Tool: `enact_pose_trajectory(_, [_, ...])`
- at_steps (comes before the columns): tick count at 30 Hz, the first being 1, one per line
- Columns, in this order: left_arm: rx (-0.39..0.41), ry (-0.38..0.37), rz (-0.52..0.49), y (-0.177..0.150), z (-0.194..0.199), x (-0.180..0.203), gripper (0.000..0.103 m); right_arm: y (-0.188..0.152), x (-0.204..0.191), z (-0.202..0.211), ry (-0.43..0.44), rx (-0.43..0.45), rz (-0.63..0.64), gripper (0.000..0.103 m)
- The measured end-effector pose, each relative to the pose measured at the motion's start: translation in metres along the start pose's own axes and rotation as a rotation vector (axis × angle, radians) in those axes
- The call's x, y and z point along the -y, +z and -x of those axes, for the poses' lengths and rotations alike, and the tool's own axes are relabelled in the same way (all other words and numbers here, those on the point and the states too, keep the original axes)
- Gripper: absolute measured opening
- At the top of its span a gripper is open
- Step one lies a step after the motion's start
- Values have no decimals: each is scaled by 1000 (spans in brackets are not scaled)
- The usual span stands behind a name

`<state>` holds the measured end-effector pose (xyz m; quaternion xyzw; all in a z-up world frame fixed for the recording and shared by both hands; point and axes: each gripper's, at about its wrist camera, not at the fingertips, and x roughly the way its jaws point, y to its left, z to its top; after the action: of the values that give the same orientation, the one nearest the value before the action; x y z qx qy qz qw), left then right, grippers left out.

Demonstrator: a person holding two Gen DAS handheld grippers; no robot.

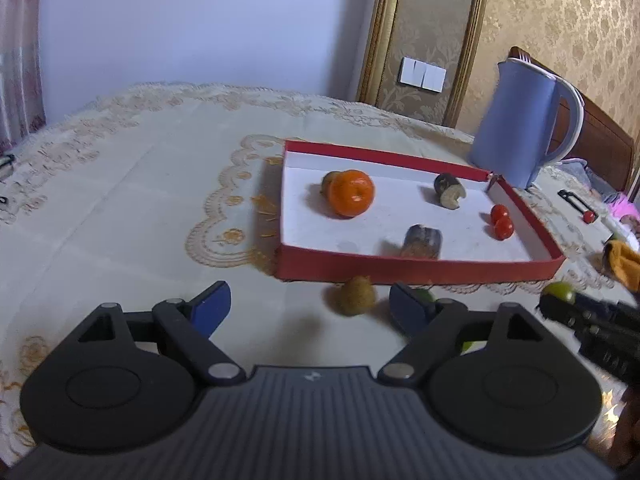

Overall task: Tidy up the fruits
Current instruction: 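Move the left tool to the brown round fruit beside the tray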

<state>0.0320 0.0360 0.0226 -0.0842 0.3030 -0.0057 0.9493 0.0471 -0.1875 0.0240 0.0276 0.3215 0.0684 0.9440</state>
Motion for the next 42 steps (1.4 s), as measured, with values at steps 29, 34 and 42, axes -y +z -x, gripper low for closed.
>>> enact_pose_trajectory(29, [-118,-30,39,12,-38,6,44,-2,-1,6,11,15,7,33])
enact_pose_trajectory(34, [-105,27,-24,16,-23,9,28,-2,0,7,9,18,3,34])
enact_pose_trajectory(42, [-48,76,-2,12,-4,-22,27,-1,-1,10,21,30,-2,34])
